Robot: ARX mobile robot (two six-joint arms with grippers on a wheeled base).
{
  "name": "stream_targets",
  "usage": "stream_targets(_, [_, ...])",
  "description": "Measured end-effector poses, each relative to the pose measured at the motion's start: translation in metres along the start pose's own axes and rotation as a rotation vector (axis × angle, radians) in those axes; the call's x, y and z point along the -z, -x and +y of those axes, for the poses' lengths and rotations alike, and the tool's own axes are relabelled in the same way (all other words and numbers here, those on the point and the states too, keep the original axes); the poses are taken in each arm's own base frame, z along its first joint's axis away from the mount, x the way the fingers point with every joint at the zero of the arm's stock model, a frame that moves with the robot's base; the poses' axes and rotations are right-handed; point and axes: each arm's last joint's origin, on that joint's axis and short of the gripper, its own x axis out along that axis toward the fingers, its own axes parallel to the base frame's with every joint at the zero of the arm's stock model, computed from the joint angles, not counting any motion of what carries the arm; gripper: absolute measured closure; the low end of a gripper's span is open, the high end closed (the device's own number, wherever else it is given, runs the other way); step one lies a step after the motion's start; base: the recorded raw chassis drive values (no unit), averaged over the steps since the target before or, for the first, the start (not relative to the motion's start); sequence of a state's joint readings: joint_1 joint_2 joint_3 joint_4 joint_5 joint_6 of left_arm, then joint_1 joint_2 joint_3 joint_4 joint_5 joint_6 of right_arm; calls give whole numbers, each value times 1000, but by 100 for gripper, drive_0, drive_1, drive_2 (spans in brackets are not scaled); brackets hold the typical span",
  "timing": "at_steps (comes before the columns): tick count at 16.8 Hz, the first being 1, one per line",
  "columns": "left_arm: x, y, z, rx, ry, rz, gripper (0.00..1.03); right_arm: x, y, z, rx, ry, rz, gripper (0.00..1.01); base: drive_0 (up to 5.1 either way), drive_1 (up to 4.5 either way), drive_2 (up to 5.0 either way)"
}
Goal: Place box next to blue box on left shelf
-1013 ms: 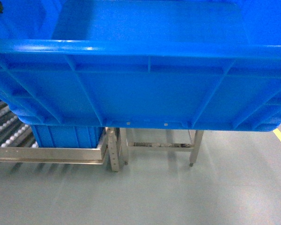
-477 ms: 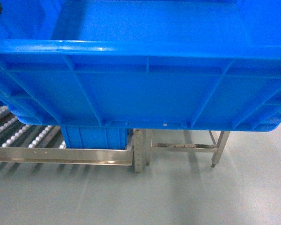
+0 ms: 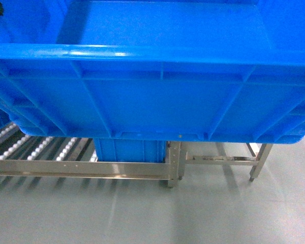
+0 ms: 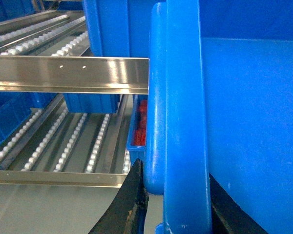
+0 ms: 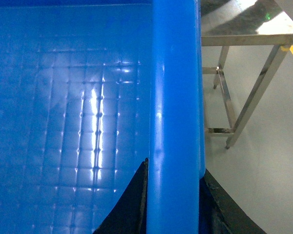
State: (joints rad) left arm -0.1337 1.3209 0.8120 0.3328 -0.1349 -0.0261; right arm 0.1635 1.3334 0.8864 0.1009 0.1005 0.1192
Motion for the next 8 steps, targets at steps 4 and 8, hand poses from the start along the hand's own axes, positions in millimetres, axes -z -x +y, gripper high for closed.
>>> stream_targets(4, [0,0,0,0,0,0,84,0,0,0,0,0,-2,82,-501,236,236])
stream_targets(8, [0,0,0,2,0,0,84,0,0,0,-1,0,-2,82,-494,242,242])
